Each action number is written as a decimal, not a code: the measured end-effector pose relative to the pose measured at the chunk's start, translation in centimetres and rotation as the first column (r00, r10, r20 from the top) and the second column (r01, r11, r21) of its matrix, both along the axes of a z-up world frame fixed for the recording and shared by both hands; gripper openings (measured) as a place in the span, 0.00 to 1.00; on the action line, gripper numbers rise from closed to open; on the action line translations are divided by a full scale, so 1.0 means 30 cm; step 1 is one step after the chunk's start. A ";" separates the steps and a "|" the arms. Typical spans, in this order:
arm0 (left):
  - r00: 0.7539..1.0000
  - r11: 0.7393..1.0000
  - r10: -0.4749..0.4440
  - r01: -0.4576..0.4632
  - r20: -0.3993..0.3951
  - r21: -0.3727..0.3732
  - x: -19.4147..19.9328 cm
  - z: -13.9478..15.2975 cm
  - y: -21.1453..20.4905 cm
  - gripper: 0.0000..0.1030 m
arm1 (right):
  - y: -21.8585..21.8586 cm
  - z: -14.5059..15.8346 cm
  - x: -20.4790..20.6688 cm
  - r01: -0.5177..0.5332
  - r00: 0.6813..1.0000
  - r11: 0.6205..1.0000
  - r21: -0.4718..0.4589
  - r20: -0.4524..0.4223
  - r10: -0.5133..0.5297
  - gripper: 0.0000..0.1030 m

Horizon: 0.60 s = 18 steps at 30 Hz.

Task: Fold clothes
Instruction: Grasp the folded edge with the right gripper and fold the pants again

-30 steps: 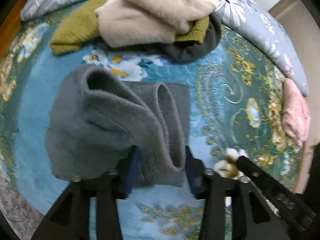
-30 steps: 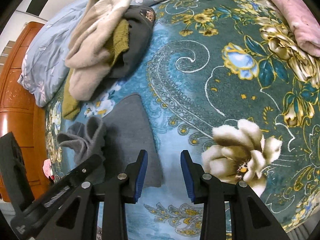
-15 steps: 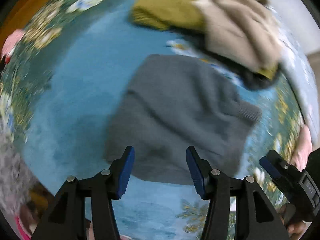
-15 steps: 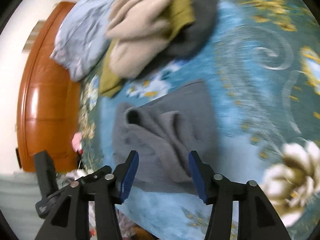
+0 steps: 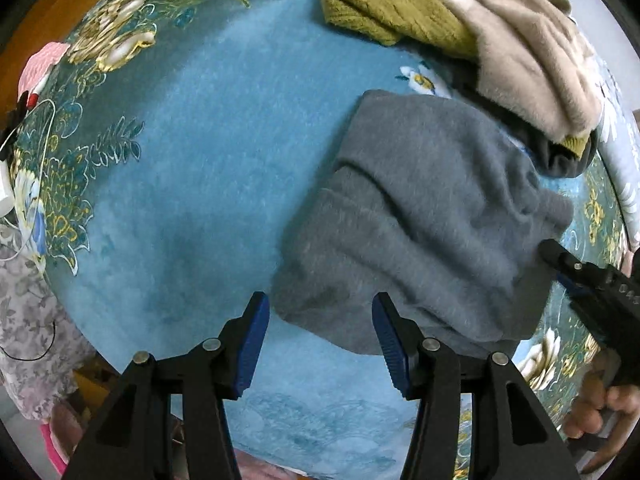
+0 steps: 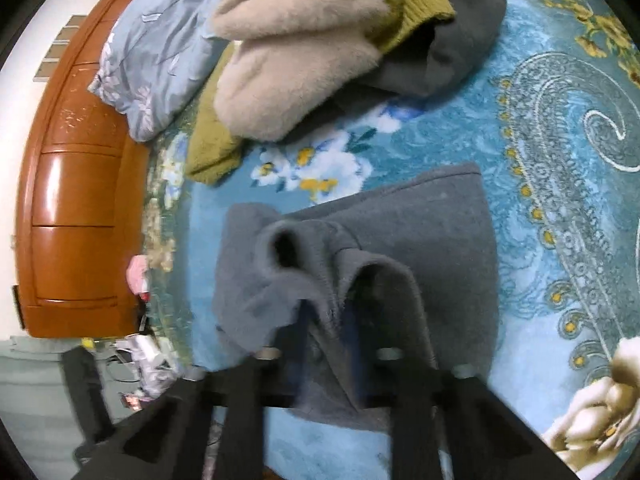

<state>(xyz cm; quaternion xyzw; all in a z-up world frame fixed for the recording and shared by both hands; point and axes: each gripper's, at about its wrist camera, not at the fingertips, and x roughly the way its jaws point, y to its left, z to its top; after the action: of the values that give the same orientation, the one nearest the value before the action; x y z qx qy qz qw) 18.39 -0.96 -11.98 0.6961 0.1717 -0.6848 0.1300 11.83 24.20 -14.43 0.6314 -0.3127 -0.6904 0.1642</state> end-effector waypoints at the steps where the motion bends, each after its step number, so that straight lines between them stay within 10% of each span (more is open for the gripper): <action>1: 1.000 1.000 -0.006 0.006 -0.001 0.000 0.000 -0.001 -0.002 0.53 | 0.011 0.019 0.002 0.011 1.000 1.000 -0.026 -0.010 -0.011 0.12; 5: 1.000 1.000 -0.004 0.004 -0.011 0.019 0.000 -0.003 -0.014 0.53 | 0.122 0.119 0.043 0.104 0.990 0.987 -0.119 -0.084 -0.115 0.11; 12: 1.000 0.999 -0.021 0.020 0.011 0.025 0.004 -0.027 -0.017 0.53 | 0.200 -0.116 0.092 0.159 0.977 0.986 0.055 0.138 -0.165 0.10; 18: 1.000 1.000 -0.006 0.006 0.005 0.014 0.014 -0.024 -0.061 0.53 | 0.188 -0.014 0.068 0.117 0.991 0.981 0.158 0.052 -0.127 0.13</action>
<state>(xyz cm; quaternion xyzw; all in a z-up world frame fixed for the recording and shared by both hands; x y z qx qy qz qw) 18.80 -2.78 -12.69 0.6995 0.1739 -0.6821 0.1235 13.87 29.83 -14.85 0.6427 -0.3015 -0.7015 0.0625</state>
